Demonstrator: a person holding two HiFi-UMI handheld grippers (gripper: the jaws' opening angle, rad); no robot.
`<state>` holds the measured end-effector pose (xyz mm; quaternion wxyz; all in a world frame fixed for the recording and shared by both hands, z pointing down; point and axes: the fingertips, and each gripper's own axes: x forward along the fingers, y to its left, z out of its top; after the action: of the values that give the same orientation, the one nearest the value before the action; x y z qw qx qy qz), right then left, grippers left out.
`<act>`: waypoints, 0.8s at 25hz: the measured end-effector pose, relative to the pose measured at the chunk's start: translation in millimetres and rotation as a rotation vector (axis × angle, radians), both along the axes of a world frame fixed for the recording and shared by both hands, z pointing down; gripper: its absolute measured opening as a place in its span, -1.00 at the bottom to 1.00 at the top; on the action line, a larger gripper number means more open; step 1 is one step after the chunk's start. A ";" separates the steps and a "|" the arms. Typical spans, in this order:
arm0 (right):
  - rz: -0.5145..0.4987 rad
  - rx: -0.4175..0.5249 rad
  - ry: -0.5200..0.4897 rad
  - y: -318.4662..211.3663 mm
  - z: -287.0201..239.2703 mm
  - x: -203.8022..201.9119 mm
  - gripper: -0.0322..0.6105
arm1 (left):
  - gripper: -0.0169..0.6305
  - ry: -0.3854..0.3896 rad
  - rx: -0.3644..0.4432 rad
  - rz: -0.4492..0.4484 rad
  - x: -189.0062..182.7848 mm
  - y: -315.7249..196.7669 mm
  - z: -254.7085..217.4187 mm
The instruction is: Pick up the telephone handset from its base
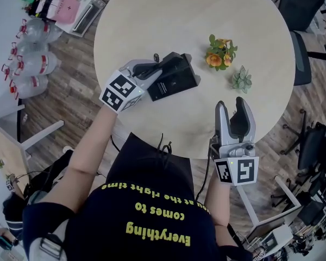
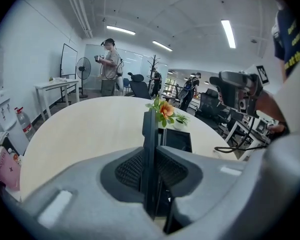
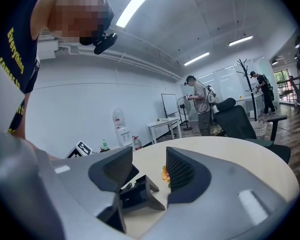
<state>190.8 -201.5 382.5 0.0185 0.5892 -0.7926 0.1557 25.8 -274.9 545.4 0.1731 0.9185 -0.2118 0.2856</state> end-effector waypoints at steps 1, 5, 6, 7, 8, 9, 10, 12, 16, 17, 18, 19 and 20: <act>-0.002 0.006 0.005 0.9 -2.2 -0.7 -0.25 | -0.71 0.010 0.006 -0.012 -2.1 -0.2 -4.5; -0.022 0.034 0.033 4.3 -12.1 -4.9 -0.36 | -0.71 0.033 0.046 -0.039 -7.4 1.4 -22.1; -0.022 0.042 0.041 5.3 -15.3 -4.8 -0.40 | -0.71 0.038 0.055 -0.046 -8.3 2.2 -26.8; -0.020 0.051 0.048 6.4 -18.6 -4.3 -0.46 | -0.71 0.045 0.064 -0.054 -9.2 3.0 -31.9; -0.017 0.060 0.053 7.6 -22.1 -3.8 -0.52 | -0.71 0.054 0.073 -0.063 -10.3 3.6 -37.4; -0.016 0.067 0.058 8.8 -25.6 -3.8 -0.57 | -0.71 0.064 0.083 -0.073 -11.8 4.0 -43.4; -0.016 0.072 0.060 10.0 -28.9 -4.4 -0.66 | -0.71 0.074 0.094 -0.083 -13.7 4.1 -49.8; -0.016 0.082 0.064 12.2 -35.2 -5.9 -0.75 | -0.71 0.093 0.119 -0.103 -17.8 3.6 -63.7; -0.020 0.112 0.073 16.3 -48.2 -8.0 -0.86 | -0.71 0.132 0.182 -0.134 -22.9 2.8 -96.1; -0.022 0.120 0.077 17.3 -51.9 -8.7 -0.86 | -0.71 0.143 0.198 -0.140 -23.6 3.4 -105.1; -0.024 0.127 0.081 18.4 -55.7 -9.3 -0.86 | -0.71 0.154 0.215 -0.145 -24.1 4.5 -114.4; -0.025 0.135 0.086 19.7 -59.5 -9.8 -0.86 | -0.71 0.165 0.232 -0.149 -24.5 6.1 -123.9; -0.027 0.143 0.092 21.2 -63.4 -10.3 -0.86 | -0.71 0.177 0.250 -0.155 -24.8 7.9 -133.3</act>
<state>180.5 -180.3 319.2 0.0149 0.5850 -0.8077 0.0712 1.0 -267.1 412.0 0.0971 0.9352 -0.3000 0.1609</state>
